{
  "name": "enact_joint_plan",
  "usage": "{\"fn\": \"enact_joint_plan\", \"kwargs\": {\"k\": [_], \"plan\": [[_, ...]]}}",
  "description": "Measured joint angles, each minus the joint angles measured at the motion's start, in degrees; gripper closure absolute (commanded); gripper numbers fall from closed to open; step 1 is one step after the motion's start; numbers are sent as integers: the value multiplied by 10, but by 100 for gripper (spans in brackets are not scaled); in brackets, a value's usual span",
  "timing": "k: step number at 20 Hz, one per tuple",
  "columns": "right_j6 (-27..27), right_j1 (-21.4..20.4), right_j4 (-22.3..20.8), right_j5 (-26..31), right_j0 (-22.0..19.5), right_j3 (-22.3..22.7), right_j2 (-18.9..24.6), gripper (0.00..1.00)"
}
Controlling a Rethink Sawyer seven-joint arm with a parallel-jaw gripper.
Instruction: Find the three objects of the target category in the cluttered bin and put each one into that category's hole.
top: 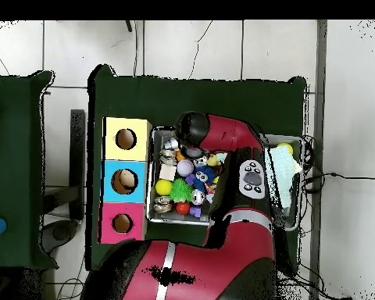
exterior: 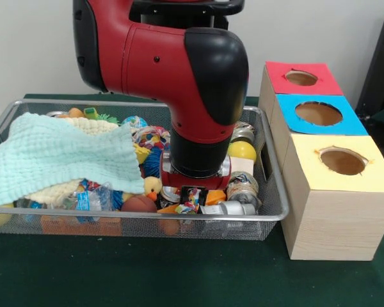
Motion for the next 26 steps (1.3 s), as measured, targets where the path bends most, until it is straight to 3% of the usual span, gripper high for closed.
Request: {"fn": "enact_joint_plan", "kwargs": {"k": [8, 16, 26], "plan": [[0, -5, -1, -1, 1, 5, 0, 100], [0, -82, 3, 22, 7, 50, 0, 100], [0, -169, 30, 82, 9, 70, 0, 100]]}}
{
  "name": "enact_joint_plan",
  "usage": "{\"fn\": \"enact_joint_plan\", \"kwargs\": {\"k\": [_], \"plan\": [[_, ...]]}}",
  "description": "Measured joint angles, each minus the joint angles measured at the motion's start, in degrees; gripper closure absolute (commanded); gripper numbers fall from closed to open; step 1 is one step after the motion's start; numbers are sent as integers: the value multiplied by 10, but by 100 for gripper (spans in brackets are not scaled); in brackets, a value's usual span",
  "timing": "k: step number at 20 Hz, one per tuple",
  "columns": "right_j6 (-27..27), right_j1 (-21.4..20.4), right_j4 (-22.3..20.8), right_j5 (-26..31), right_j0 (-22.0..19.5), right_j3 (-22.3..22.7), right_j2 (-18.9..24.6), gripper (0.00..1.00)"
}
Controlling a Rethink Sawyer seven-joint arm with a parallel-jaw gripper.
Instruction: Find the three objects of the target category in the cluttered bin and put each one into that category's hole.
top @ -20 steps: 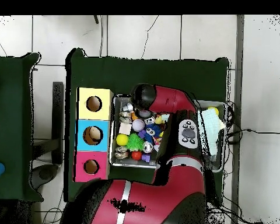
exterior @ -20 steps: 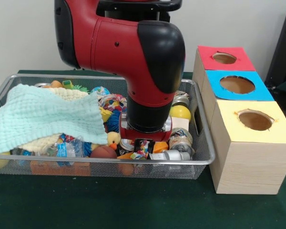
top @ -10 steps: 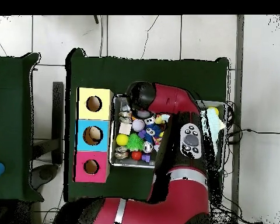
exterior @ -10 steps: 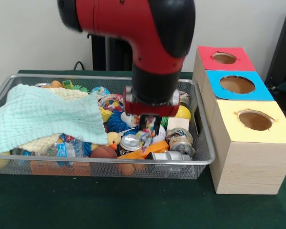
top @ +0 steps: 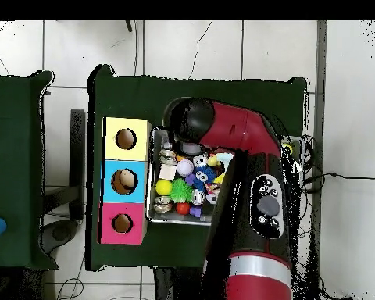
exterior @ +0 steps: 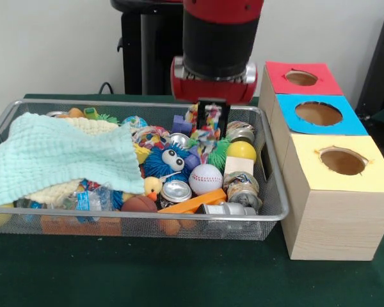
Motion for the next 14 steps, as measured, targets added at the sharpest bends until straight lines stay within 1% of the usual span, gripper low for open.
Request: {"fn": "enact_joint_plan", "kwargs": {"k": [7, 14], "plan": [[0, -32, 34, 19, 5, 5, 1, 100], [0, -43, 59, 21, 34, 6, 1, 100]]}}
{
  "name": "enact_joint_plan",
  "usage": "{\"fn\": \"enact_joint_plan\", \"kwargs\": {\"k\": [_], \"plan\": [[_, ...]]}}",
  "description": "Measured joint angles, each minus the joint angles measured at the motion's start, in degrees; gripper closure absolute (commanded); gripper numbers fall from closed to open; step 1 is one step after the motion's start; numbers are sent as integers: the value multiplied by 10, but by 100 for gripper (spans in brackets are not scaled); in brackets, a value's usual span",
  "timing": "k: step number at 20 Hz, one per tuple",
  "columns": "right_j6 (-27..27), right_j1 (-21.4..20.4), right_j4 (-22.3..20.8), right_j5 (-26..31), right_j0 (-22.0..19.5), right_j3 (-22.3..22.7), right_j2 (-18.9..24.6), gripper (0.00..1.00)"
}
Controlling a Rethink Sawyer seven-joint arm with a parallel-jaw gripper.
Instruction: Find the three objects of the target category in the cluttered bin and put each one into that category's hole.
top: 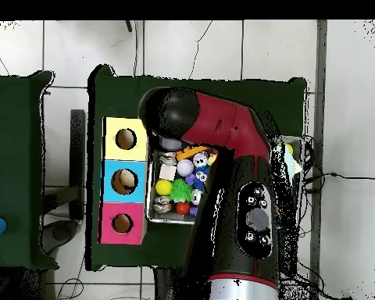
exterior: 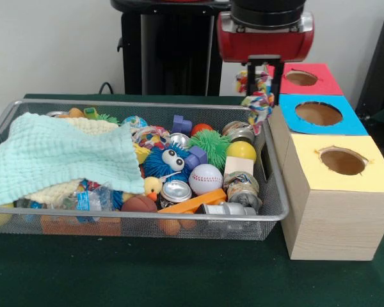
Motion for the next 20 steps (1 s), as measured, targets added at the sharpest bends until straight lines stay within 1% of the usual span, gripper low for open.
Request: {"fn": "enact_joint_plan", "kwargs": {"k": [10, 16, 20], "plan": [[6, -4, 34, 0, 41, 1, 0, 100], [19, 0, 47, 0, 55, 0, 0, 100], [36, 11, 49, 4, 59, -7, -1, 100]]}}
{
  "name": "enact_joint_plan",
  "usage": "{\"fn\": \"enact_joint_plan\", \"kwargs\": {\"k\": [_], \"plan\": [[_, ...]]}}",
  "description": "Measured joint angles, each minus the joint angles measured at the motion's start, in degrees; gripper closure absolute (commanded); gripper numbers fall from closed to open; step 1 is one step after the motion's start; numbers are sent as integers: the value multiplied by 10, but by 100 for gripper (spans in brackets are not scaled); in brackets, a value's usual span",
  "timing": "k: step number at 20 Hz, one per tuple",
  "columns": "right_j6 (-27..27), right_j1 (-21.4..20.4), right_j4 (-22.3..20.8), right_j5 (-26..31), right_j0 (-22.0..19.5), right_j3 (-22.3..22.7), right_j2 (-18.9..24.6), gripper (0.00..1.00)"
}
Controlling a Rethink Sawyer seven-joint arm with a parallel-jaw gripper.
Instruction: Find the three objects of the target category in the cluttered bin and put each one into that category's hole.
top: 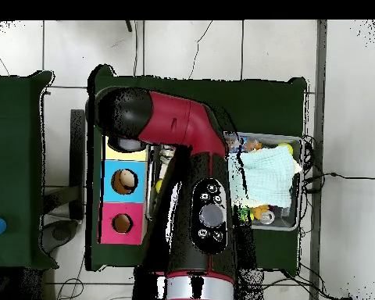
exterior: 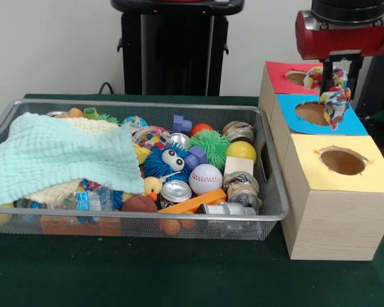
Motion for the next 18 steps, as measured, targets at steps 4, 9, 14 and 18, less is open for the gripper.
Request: {"fn": "enact_joint_plan", "kwargs": {"k": [4, 9, 14, 18], "plan": [[22, 25, 0, 17, 1, -28, 0, 100], [38, 55, 0, 33, 1, -63, -1, 100], [42, 79, 0, 36, 1, -87, -1, 100], [42, 89, 0, 36, 1, -94, -1, 100]]}}
